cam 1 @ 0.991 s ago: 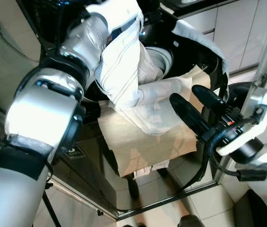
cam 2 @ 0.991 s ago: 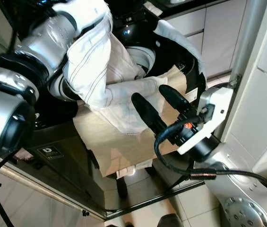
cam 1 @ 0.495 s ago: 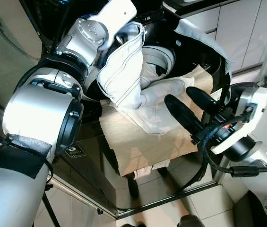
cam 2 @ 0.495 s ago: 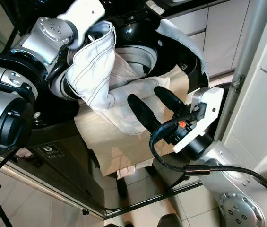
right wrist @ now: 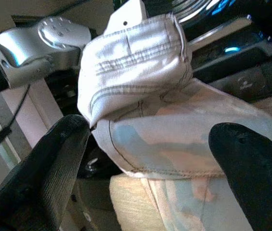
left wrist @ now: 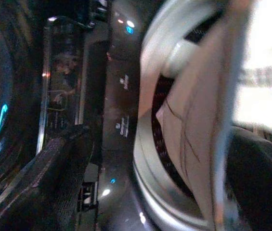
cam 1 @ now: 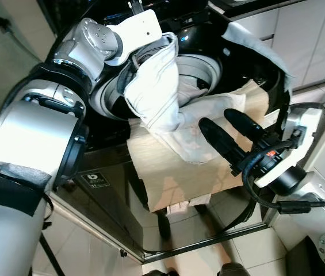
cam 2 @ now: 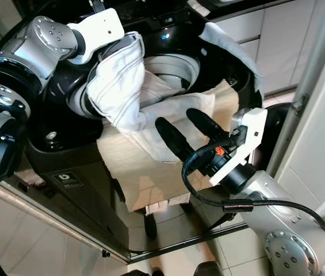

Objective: Clothes washing

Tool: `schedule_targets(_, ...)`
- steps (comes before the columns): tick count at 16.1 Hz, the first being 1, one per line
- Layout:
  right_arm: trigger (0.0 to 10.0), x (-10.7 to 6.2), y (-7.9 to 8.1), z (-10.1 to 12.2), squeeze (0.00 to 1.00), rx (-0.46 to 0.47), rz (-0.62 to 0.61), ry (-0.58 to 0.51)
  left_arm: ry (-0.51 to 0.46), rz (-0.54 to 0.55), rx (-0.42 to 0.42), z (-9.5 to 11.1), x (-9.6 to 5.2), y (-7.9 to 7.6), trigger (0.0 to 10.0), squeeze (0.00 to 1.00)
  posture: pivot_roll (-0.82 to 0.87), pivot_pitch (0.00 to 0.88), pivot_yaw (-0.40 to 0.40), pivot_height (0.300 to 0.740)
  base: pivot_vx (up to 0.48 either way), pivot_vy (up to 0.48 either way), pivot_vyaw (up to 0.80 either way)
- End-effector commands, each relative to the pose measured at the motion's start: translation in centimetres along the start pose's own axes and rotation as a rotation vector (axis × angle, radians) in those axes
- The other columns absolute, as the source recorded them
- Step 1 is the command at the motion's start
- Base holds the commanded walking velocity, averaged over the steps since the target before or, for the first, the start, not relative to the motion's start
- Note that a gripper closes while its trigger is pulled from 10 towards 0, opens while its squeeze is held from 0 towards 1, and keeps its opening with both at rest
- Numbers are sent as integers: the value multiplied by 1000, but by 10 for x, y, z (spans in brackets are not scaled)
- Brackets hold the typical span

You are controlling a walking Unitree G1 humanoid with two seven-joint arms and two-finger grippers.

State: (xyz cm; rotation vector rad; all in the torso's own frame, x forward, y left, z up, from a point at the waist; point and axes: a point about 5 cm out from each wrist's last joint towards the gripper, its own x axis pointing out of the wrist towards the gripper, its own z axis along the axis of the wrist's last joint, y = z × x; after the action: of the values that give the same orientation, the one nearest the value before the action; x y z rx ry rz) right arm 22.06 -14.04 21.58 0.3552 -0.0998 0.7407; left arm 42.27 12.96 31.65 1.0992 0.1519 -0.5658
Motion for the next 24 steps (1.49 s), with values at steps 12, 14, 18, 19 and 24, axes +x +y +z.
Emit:
schedule_targets(12, 10000, -3, -14, -18, 0, -76, -39, 46, -390, 244, -27, 59, -67, 81, 10000, 0, -297, 0, 212, 740, 0, 0, 0)
schedule_targets(14, 10000, -27, -19, -19, 0, -92, -66, 78, -587, 384, -182, 72, -81, 93, 10000, 0, -292, 0, 203, 740, 0, 0, 0)
schedule_targets(18, 10000, -37, -16, -20, 0, -220, -57, 81, -809, 594, -435, 43, -89, 94, 10000, 0, -275, 0, 174, 740, 0, 0, 0)
schedule_targets(19, 10000, -37, -14, -20, 0, -234, -46, 79, -820, 585, -458, 37, -86, 88, 10000, 0, -275, 0, 174, 740, 0, 0, 0)
schedule_targets(24, 10000, -50, -17, -53, 0, -227, -5, 198, -848, 629, -567, 13, -73, 5, 10000, 0, -194, 0, 96, 740, 0, 0, 0)
